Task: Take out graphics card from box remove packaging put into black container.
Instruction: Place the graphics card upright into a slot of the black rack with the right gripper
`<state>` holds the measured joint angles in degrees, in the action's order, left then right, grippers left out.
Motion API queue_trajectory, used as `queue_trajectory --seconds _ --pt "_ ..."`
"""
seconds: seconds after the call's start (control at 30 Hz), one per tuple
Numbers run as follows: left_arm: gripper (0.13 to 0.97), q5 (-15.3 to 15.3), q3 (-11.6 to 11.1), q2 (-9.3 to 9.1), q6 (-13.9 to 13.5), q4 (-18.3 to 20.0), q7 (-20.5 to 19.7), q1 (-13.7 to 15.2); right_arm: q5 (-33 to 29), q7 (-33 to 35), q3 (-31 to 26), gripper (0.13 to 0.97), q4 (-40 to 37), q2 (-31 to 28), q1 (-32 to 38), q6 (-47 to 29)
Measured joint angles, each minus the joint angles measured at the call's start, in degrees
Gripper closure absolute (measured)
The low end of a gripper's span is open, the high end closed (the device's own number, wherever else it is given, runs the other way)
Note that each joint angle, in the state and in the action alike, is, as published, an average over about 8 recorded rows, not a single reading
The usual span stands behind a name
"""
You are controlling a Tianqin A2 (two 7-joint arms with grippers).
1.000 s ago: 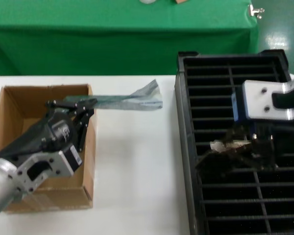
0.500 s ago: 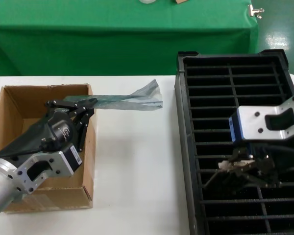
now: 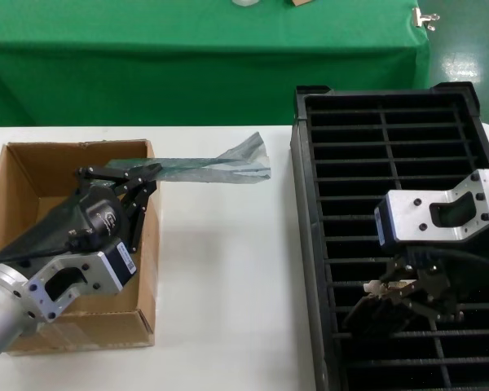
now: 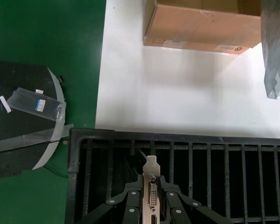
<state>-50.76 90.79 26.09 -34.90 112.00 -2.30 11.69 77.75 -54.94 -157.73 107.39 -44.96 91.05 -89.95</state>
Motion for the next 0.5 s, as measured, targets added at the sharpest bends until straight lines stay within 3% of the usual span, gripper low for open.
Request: queue_trajectory --seconds 0.5 --pt "0.958 0.0 0.0 0.0 0.0 0.0 0.0 0.0 -2.0 2.1 0.0 0.906 -2.9 0.9 -1.8 0.0"
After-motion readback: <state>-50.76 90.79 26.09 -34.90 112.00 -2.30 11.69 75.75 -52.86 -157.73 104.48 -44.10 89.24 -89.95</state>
